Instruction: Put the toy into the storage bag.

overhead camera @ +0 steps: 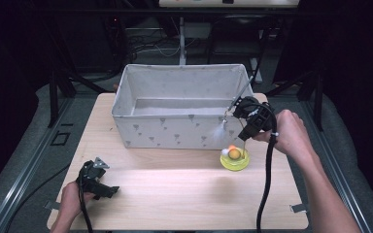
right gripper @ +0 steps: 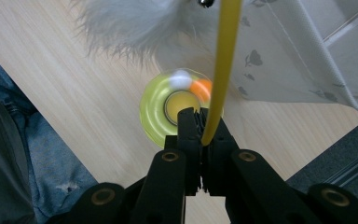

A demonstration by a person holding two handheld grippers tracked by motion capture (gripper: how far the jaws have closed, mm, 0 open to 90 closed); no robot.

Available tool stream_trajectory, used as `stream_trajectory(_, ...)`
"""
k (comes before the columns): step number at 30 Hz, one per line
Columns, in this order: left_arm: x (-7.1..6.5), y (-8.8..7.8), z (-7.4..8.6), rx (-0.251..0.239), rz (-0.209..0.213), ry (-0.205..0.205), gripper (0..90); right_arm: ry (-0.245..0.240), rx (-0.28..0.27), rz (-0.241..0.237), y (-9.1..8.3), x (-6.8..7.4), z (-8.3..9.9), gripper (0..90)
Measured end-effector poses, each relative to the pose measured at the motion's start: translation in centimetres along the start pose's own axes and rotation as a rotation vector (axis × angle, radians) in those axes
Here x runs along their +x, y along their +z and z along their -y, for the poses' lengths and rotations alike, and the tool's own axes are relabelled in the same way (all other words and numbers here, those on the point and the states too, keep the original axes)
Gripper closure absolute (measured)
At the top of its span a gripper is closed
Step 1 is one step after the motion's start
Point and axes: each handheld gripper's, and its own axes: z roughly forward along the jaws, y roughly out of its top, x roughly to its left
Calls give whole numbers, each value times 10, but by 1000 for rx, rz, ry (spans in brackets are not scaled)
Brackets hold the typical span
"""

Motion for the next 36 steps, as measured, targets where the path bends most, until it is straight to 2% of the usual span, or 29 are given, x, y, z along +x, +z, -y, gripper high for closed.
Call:
stream_trajectory(19, -1, 0, 0, -4, -1, 3, 38, -28, 19, 23, -29, -2, -19, 878)
stream_trajectory(36, 0, -1, 0, -5, 0, 5, 38, -34, 10, 37, -50, -4, -29, 878)
